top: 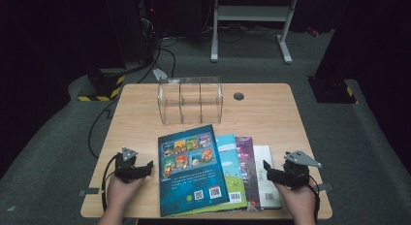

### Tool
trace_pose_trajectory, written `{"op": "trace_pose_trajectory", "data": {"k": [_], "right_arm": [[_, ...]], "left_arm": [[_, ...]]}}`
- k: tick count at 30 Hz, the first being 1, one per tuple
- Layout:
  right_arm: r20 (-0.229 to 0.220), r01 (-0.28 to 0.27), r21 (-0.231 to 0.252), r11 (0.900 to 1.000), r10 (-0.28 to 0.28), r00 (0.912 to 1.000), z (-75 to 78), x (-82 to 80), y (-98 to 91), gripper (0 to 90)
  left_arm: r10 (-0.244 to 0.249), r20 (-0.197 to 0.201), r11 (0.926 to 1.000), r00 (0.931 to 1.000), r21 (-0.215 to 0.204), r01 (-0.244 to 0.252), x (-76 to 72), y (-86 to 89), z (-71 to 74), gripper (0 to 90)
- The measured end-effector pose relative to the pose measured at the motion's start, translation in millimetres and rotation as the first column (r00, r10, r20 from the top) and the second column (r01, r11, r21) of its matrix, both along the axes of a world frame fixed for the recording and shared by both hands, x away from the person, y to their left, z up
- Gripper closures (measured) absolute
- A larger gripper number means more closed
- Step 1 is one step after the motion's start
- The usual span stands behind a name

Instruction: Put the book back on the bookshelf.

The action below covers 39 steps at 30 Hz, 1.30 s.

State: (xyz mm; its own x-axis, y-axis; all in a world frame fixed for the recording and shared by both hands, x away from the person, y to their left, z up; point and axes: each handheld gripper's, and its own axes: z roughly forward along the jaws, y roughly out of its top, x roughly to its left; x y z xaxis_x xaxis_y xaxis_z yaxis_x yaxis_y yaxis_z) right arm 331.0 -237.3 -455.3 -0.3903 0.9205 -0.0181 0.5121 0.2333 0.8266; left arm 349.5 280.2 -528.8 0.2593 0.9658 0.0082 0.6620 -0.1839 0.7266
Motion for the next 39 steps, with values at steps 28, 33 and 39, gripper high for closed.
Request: {"op": "trace_pose_trajectory", "data": {"k": [28,33,39], "right_arm": [[-0.013,-0.320,0.007,0.9474,0.320,0.9473,-7.5,-3.3,101.5,13.1],[-0.018,-0.343,-0.005,0.9392,0.343,0.9391,-12.3,-5.2,108.1,14.3],[-0.026,-0.350,-0.013,0.9366,0.350,0.9365,-12.4,-4.6,114.4,13.2]], "left_arm": [[-0.043,0.024,0.9877,0.9988,-0.149,0.046,-14.1,-7.9,16.5,13.6],[-0.122,0.024,0.9715,0.9922,-0.201,0.125,-18.9,-33.3,18.6,13.7],[-0.180,-0.003,0.9589,0.9837,-0.223,0.175,-23.5,-52.1,13.7,13.6]]}}
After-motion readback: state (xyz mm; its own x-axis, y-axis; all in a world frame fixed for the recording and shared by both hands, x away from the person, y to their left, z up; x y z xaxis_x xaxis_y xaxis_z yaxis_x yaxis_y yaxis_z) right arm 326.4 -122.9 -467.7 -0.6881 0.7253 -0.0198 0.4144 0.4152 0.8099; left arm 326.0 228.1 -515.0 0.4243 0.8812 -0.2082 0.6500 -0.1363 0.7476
